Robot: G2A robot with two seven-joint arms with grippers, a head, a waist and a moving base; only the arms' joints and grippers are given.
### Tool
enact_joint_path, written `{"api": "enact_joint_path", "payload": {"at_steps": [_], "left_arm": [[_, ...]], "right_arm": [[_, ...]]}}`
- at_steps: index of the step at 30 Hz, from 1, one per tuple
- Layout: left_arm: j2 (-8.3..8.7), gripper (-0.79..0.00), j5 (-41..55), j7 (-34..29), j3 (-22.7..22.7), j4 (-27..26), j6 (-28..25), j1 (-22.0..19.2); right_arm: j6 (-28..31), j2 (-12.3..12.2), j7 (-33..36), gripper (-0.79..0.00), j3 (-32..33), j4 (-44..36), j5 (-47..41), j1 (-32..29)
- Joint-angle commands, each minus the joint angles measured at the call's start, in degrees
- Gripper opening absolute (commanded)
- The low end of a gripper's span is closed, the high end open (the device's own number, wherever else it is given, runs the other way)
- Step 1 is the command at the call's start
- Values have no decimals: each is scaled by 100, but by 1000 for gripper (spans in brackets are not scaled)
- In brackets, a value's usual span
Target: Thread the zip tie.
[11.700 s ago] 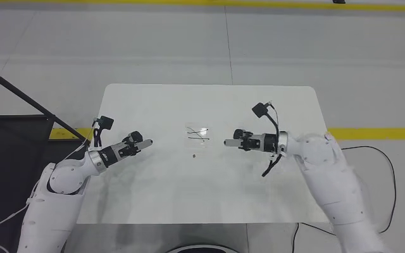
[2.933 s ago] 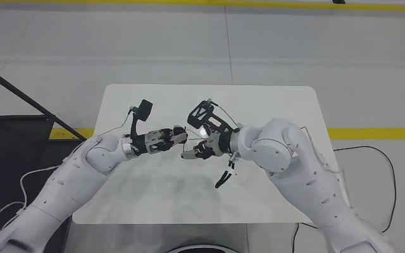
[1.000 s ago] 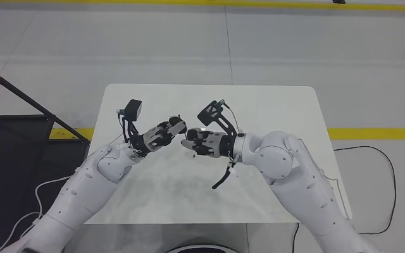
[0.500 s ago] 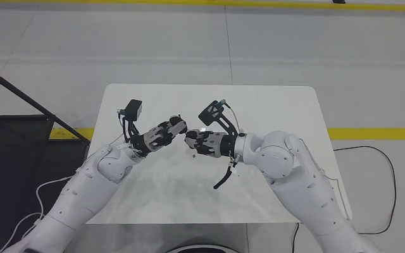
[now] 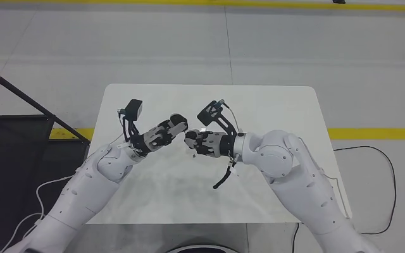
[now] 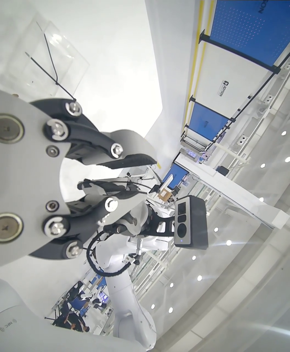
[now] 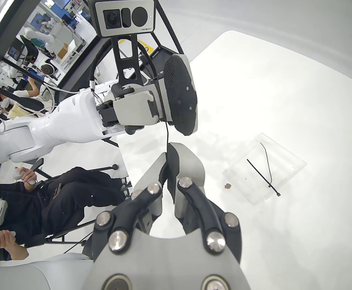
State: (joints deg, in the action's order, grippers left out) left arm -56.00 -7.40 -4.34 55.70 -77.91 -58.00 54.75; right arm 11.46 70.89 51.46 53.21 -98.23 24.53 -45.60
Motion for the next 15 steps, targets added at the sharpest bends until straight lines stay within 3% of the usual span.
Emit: {"api": "enact_joint_path", "payload": {"at_steps": [1,15], "left_arm": [[-4,-548,32,-53,5,-3,0,0],[-22,-625,253,-264,123,-70,0,51]], "right_arm": [[5,0,-1,-785,1,1,0,-1],[-36,8,26,-785,12,65,-45,27]]}}
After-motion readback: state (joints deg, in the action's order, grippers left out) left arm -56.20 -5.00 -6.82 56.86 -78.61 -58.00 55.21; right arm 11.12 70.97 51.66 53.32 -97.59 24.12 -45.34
